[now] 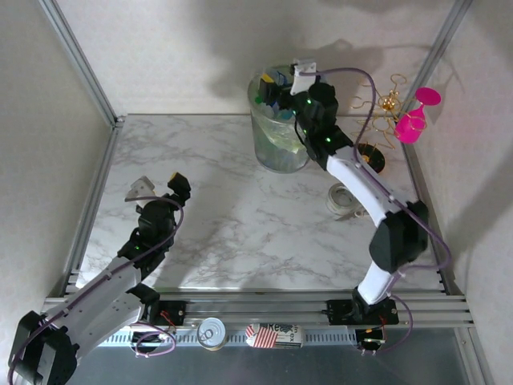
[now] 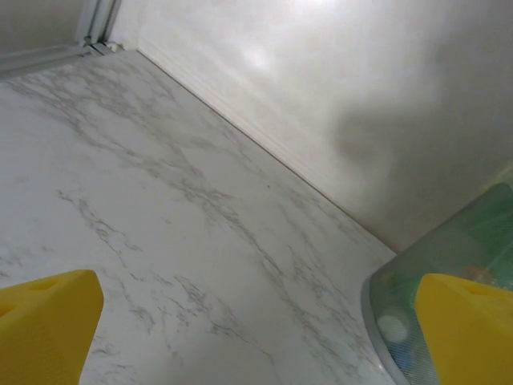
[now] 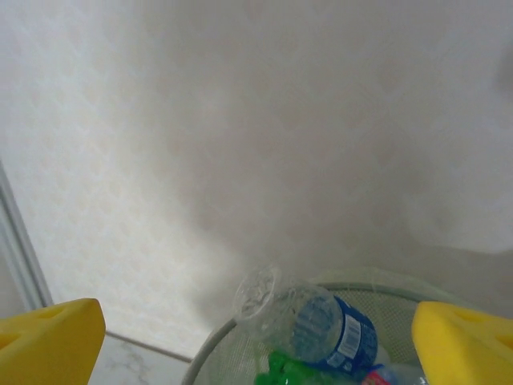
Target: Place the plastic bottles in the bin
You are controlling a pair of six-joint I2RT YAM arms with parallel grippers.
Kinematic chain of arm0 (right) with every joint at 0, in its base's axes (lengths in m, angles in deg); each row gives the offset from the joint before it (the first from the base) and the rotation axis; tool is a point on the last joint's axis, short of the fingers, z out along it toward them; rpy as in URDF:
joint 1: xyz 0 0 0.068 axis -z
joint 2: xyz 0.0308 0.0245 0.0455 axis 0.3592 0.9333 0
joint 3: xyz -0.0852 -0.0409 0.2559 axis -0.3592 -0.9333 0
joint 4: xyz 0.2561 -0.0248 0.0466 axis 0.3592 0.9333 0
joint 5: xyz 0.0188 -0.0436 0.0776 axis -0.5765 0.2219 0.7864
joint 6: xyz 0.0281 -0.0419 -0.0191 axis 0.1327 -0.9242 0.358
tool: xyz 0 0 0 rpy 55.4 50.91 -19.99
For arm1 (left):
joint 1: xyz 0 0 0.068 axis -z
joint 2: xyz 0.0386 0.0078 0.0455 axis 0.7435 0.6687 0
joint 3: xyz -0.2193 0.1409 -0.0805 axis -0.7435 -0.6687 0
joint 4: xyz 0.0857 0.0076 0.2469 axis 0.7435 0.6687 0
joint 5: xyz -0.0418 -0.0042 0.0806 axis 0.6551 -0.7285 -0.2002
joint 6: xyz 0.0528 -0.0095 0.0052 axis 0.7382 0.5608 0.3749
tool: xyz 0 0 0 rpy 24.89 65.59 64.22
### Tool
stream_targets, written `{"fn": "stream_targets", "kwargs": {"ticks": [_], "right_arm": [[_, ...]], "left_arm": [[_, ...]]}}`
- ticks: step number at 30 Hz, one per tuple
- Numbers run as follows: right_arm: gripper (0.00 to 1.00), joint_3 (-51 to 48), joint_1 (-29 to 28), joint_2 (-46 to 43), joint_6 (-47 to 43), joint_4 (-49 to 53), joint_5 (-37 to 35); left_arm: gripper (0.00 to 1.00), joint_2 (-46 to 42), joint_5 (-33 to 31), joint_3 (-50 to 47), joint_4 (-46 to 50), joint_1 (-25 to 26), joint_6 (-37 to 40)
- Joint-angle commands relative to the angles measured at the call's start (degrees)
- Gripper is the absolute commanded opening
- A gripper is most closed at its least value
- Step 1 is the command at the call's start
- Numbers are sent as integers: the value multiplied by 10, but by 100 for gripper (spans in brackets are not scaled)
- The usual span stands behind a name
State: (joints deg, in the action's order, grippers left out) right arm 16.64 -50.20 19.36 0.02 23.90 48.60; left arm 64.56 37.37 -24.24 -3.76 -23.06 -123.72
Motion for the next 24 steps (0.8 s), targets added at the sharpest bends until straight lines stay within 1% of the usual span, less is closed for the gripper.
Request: {"fn": "stream_targets", "kwargs": {"ticks": [1,6,9,12,15,18,24], "right_arm": [[99,-82,-3,-76,-19,-8,21],[99,-245,-3,-178,-20,13,30],[99,-344,-3,-217,-17,7,2],[99,-423,-2,-236,-25,0,-34],[99,-500,5,-241,-51,-45,-100],[99,-564,37,-229,-65,-119,-137],[99,-622,118,-181,-61,-225,-162]], "left_arm": [[100,10,-24,16,-14,-15,31],[100,52,-44,22,-38,-37,70],[100,81,-59,28,-46,-45,97],[100,111,-89,29,-61,-49,118],[100,146,-124,27,-86,-52,143],[100,185,-145,30,-111,-55,175],[100,278,-173,58,-126,-56,242]]}}
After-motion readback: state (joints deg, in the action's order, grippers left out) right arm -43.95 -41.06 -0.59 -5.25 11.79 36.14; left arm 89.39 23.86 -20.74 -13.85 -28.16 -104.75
